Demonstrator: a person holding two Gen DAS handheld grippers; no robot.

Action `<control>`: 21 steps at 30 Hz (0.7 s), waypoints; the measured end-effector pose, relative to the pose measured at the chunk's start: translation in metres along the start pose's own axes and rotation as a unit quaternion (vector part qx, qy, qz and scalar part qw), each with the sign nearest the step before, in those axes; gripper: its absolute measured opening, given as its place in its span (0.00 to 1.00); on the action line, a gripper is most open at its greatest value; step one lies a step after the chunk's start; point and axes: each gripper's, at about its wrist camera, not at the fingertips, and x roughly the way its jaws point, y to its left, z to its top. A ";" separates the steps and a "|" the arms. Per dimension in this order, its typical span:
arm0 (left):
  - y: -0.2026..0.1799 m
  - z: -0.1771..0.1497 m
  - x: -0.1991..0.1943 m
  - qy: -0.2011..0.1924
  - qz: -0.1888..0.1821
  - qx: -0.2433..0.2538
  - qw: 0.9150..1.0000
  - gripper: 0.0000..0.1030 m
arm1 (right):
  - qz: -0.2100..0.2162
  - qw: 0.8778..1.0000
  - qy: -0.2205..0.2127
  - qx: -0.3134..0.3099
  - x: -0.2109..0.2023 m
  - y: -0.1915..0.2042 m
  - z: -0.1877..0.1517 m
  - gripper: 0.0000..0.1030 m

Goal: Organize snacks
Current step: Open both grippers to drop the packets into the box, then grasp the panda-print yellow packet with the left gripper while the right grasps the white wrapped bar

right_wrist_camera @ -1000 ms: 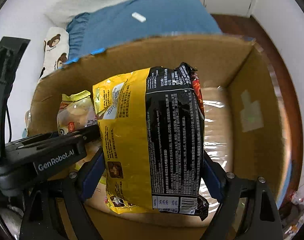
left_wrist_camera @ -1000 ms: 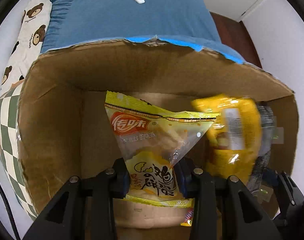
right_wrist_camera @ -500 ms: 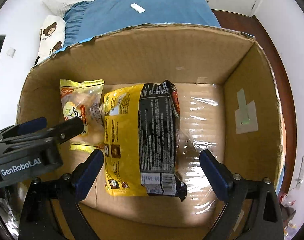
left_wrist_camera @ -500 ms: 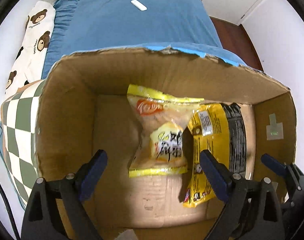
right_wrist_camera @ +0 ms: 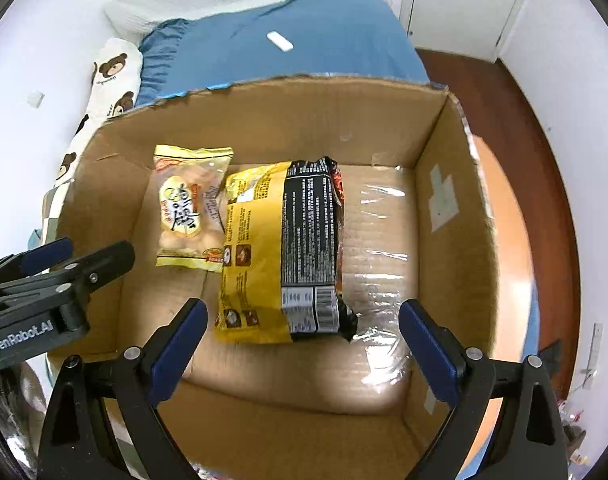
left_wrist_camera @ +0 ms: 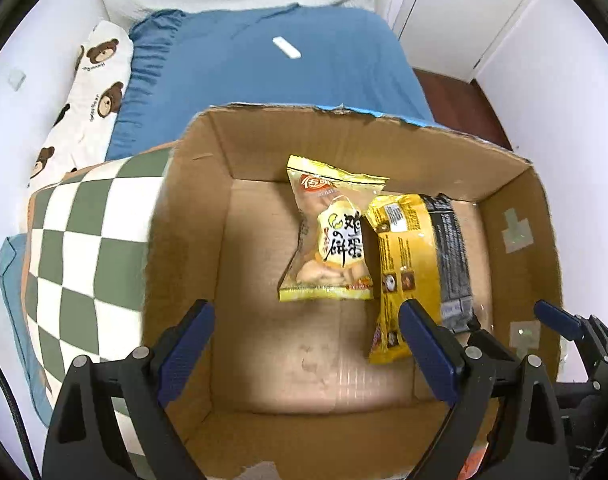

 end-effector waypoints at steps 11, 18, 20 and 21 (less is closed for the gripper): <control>0.008 -0.037 -0.075 -0.077 0.002 0.000 0.997 0.91 | -0.007 0.997 -0.081 -0.006 -0.064 0.025 -0.027 0.96; 0.005 -0.095 -0.112 -0.108 0.017 0.021 0.994 0.91 | 0.028 0.993 -0.112 0.003 -0.105 0.025 -0.072 0.96; 0.006 -0.122 -0.105 -0.092 0.025 0.029 0.995 0.91 | 0.037 0.994 -0.102 0.011 -0.107 0.021 -0.096 0.96; 0.008 -0.137 -0.097 -0.078 0.032 0.032 0.996 0.91 | 0.041 0.995 -0.095 0.016 -0.106 0.018 -0.108 0.96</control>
